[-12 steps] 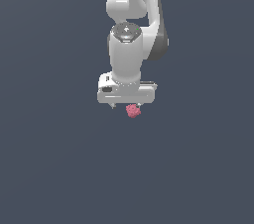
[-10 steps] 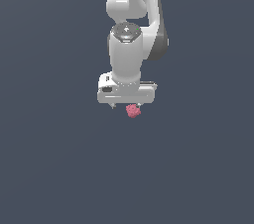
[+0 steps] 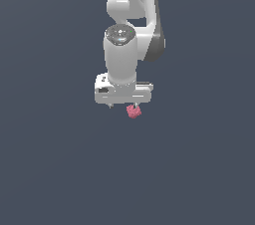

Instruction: Pick up the object and move it to a goal position.

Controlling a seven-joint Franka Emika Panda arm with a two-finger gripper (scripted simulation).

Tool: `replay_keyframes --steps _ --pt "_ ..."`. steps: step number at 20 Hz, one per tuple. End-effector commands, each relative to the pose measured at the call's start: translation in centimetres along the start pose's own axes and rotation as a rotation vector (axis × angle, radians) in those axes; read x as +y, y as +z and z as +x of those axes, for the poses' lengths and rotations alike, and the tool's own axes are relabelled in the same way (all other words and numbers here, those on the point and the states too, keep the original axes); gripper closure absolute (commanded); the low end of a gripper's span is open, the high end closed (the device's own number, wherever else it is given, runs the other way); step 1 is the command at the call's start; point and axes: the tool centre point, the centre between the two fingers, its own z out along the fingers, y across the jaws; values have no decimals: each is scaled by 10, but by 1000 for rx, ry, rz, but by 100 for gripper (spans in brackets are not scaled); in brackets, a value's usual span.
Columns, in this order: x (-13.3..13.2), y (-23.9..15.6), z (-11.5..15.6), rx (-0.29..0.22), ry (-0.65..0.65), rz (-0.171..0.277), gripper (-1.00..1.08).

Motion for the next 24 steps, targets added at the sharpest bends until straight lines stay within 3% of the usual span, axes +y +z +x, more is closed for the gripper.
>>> replay_keyframes --steps 1,11,24 --pt "0 0 0 -1 -1 1 -92" --pt "-9 17 -9 -3 -51 -1 -92" --pt "-43 80 -52 -8 -257 0 -92"
